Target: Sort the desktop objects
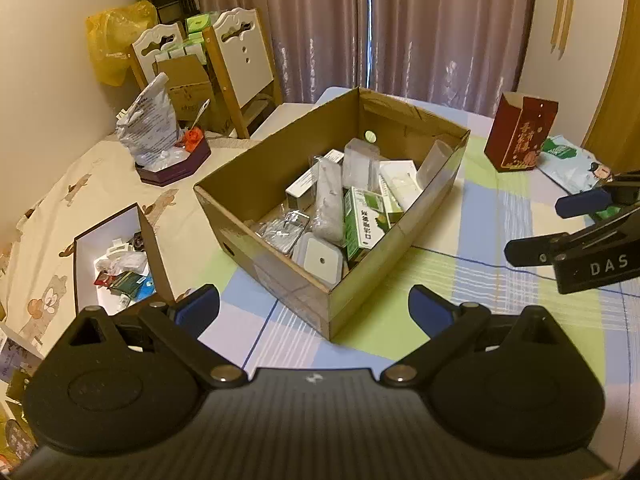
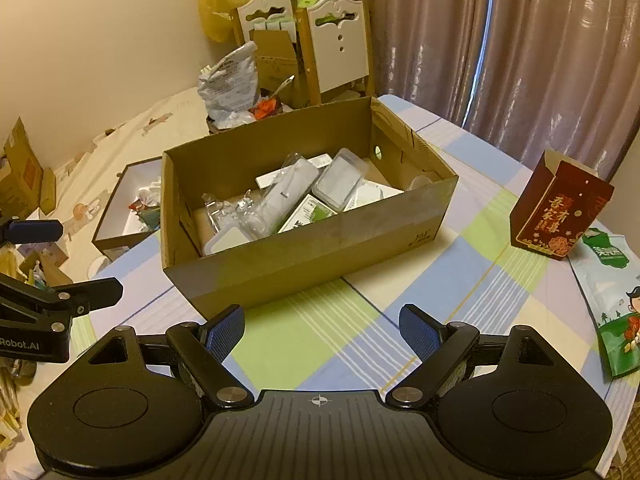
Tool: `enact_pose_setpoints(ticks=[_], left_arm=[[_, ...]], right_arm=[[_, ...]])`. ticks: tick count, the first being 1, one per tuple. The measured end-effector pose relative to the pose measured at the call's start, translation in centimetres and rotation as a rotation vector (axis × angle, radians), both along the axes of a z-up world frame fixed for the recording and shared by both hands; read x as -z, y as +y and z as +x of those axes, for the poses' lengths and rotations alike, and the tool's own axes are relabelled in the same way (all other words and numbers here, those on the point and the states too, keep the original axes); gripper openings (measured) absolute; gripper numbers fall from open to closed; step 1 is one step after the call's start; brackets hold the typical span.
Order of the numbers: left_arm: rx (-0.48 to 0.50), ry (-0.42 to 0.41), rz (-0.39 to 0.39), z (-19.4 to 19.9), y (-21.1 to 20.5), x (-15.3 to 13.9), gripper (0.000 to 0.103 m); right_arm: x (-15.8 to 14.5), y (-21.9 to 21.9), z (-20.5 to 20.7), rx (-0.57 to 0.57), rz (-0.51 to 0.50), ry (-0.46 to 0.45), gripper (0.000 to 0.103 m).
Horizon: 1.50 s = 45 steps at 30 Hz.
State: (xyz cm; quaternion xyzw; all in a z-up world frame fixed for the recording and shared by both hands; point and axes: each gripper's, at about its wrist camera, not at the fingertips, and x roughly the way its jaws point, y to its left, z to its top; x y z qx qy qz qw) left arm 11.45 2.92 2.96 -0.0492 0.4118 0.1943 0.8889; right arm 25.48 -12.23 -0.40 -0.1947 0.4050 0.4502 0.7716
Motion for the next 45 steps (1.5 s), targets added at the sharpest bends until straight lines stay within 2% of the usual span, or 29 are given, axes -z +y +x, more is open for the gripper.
enact_pose_setpoints(ticks=[15,33,45], left_arm=[[-0.034,0.017,-0.023,-1.1,-0.7,1.1,0.100],[-0.063,0.007,0.017,-2.4,-1.3,0.9,0.100],[-0.040,0.000,0.027,-2.0,-1.8,0.7,0.100]], right_arm=[[0.6,0.0,-2.0,-0.026,-0.009,0.007,0.087],[-0.2,-0.6,-3.6,-0.034,0.027,0.002,0.087],[0.1,-0.8,-3.7,-0.018,0.017,0.005,0.087]])
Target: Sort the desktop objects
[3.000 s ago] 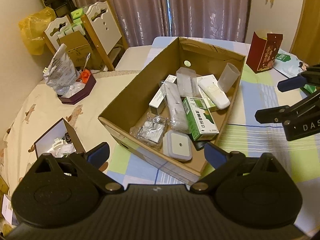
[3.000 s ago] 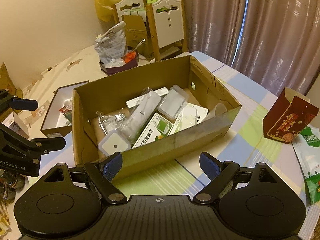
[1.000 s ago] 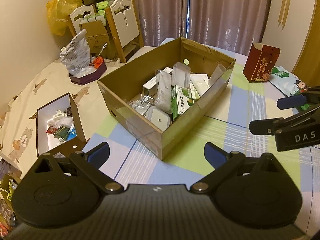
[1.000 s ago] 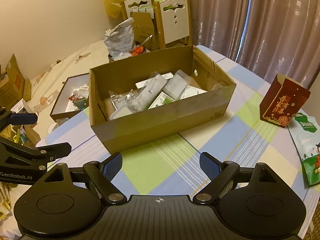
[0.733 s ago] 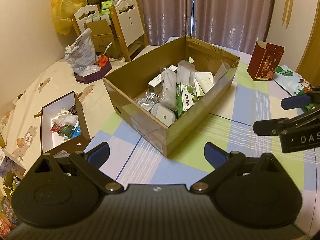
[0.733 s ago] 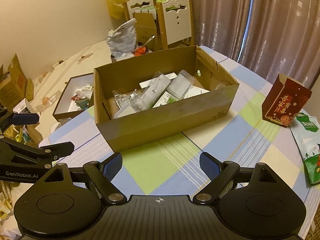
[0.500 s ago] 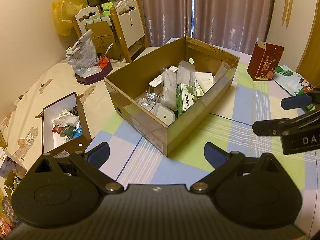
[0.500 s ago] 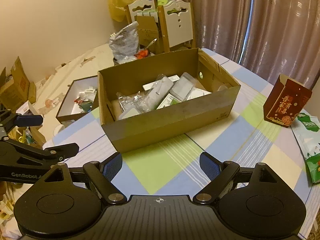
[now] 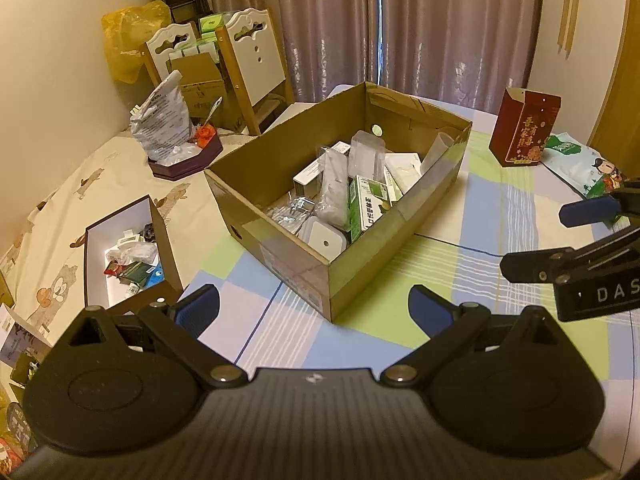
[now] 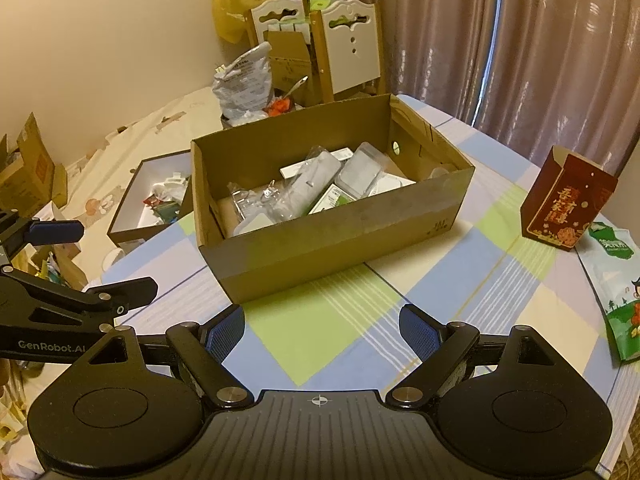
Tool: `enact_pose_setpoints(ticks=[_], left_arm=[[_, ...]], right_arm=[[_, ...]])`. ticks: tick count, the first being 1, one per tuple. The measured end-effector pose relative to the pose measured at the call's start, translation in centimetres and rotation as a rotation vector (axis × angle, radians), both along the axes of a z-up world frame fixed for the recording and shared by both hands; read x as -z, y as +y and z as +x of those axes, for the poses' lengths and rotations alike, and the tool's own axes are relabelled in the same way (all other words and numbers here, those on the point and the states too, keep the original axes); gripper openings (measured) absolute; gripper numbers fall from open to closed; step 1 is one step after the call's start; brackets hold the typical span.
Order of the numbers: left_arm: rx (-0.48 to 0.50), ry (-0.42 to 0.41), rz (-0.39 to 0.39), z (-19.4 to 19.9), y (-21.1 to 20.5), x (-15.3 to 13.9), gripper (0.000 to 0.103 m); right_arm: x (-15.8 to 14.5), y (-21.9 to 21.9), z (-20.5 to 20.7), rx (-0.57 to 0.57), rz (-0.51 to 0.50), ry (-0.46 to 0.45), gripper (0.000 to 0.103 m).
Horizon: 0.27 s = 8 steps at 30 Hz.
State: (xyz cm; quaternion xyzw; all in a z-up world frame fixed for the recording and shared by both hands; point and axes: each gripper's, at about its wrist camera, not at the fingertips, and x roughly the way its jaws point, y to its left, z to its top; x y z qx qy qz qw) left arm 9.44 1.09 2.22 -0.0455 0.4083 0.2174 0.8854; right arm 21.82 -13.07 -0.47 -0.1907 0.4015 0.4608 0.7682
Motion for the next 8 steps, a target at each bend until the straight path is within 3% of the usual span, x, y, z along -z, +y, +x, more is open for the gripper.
enact_pose_setpoints(ticks=[8], left_arm=[[-0.001,-0.001,0.026,0.27,-0.12,0.01,0.099]], right_arm=[[0.03,-0.23,0.09,0.012,0.005,0.005,0.087]])
